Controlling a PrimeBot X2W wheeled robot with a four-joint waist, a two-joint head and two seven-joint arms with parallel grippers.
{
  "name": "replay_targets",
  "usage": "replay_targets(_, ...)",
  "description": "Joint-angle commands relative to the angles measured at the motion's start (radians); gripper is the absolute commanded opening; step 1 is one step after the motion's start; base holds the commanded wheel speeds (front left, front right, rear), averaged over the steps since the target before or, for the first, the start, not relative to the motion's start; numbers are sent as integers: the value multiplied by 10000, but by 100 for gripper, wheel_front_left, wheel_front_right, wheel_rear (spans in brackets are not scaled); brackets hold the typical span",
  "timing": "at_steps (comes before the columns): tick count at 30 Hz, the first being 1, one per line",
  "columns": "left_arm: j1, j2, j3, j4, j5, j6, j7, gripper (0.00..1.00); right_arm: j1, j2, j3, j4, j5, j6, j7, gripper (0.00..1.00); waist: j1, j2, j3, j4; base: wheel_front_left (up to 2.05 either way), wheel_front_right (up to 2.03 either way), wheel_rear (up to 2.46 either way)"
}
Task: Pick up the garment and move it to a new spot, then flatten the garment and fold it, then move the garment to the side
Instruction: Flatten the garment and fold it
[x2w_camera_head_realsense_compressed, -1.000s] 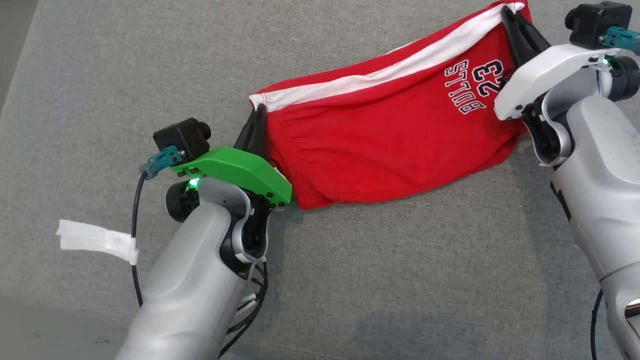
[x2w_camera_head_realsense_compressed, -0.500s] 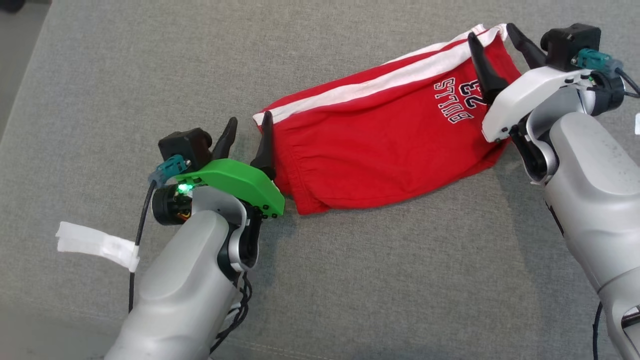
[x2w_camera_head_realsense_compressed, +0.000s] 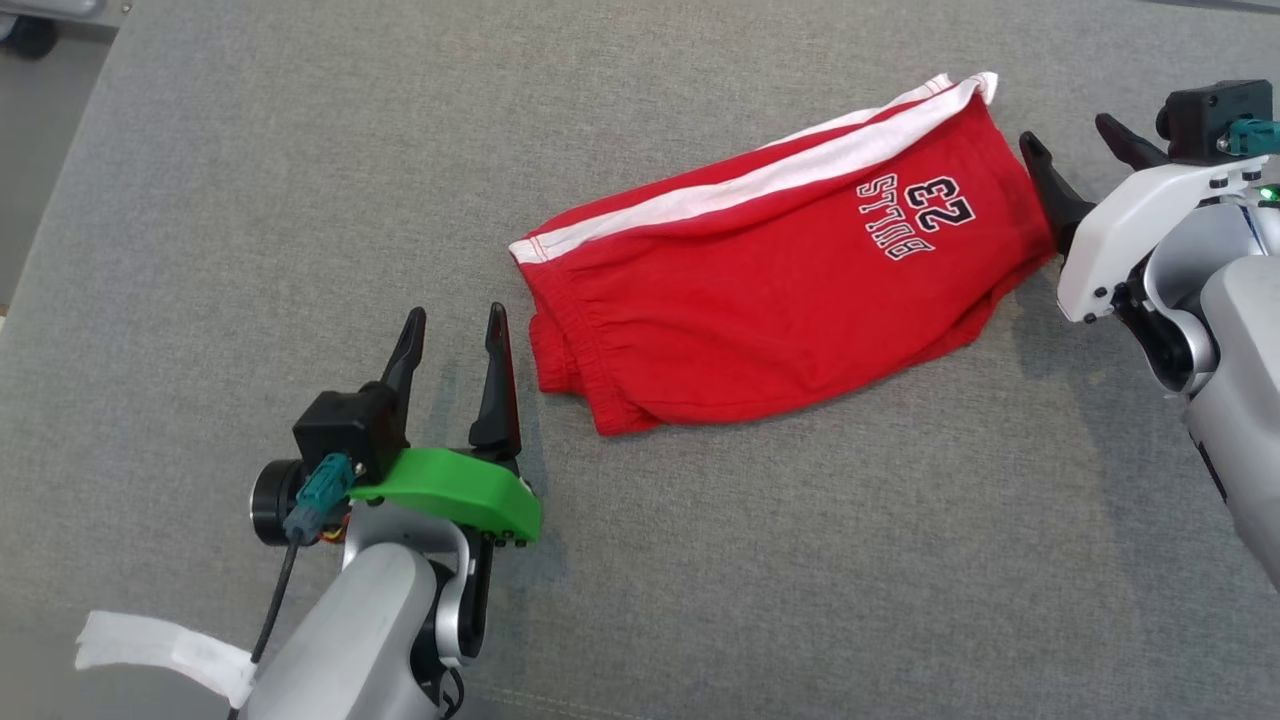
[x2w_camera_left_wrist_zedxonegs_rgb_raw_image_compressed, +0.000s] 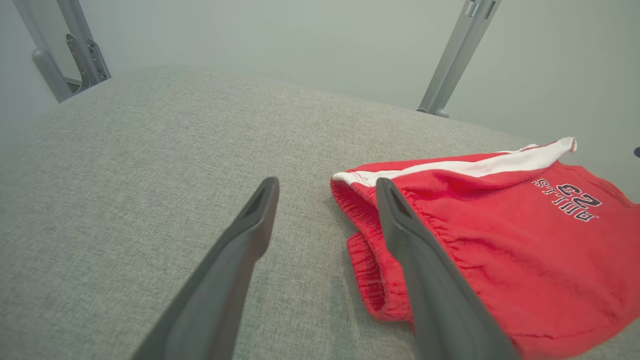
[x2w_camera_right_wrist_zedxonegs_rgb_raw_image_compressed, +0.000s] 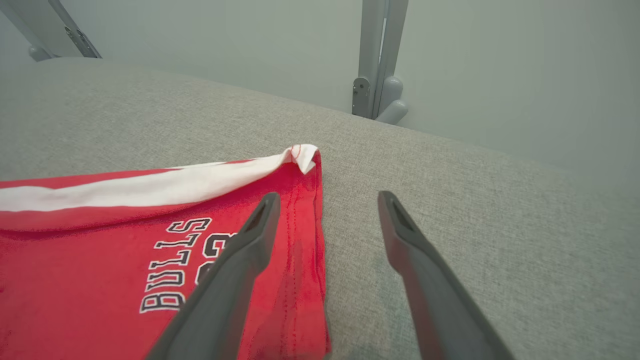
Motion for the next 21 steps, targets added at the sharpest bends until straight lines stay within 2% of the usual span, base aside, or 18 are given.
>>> replay_targets(1, 240, 104, 104, -225, 311, 98, -37, 100, 124, -74, -8, -27, 29, -8, 281, 100, 0, 0, 110, 157, 0, 0, 0)
replay_targets(5, 931, 29, 467, -712, 900, 186, -36, 100, 240, -251, 2, -17, 74, -10, 1315, 100, 0, 0, 218, 391, 0, 0, 0)
replay_targets(11, 1523, -254, 886, -885, 1352, -109, -38, 100, 307, -344, 65, 99, 189, -8, 2634, 100, 0, 0, 209, 710, 0, 0, 0)
replay_targets(18, 1915, -598, 1232, -791, 1842, -435, -38, 100, 542, -324, 413, -174, 562, -7, 3450, 100, 0, 0, 85, 896, 0, 0, 0)
replay_targets(19, 1960, -647, 1263, -776, 1906, -485, -40, 100, 523, -374, 447, -196, 541, -7, 3488, 61, 0, 0, 76, 905, 0, 0, 0)
replay_targets(20, 1997, -688, 1296, -759, 1968, -538, -40, 100, 514, -421, 464, -201, 504, -7, 3487, 50, 0, 0, 72, 915, 0, 0, 0)
replay_targets(21, 2031, -727, 1340, -737, 2017, -590, -38, 100, 519, -447, 474, -195, 486, -7, 3485, 25, 0, 0, 65, 925, 0, 0, 0)
